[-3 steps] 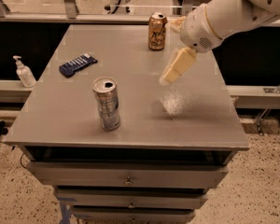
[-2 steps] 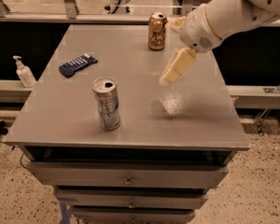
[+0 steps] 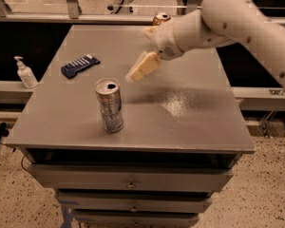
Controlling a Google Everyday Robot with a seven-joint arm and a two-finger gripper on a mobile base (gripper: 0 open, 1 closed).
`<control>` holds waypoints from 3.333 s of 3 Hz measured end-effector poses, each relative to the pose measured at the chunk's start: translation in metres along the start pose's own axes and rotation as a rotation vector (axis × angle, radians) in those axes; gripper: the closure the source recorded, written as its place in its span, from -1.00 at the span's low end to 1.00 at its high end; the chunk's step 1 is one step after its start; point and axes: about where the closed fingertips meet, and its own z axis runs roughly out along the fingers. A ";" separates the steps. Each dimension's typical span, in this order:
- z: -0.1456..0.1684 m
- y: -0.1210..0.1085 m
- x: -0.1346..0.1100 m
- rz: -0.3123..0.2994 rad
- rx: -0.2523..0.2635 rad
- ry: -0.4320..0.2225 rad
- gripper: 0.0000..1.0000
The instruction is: Pick rxbar blueberry
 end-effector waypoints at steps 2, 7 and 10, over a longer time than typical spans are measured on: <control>0.118 0.001 -0.023 0.145 -0.062 -0.181 -1.00; 0.198 -0.005 -0.041 0.223 -0.052 -0.239 0.27; 0.149 -0.029 -0.055 0.155 0.060 -0.222 1.00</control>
Offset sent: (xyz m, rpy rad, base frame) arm 0.0504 0.1526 -0.0653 0.3223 0.1775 0.0165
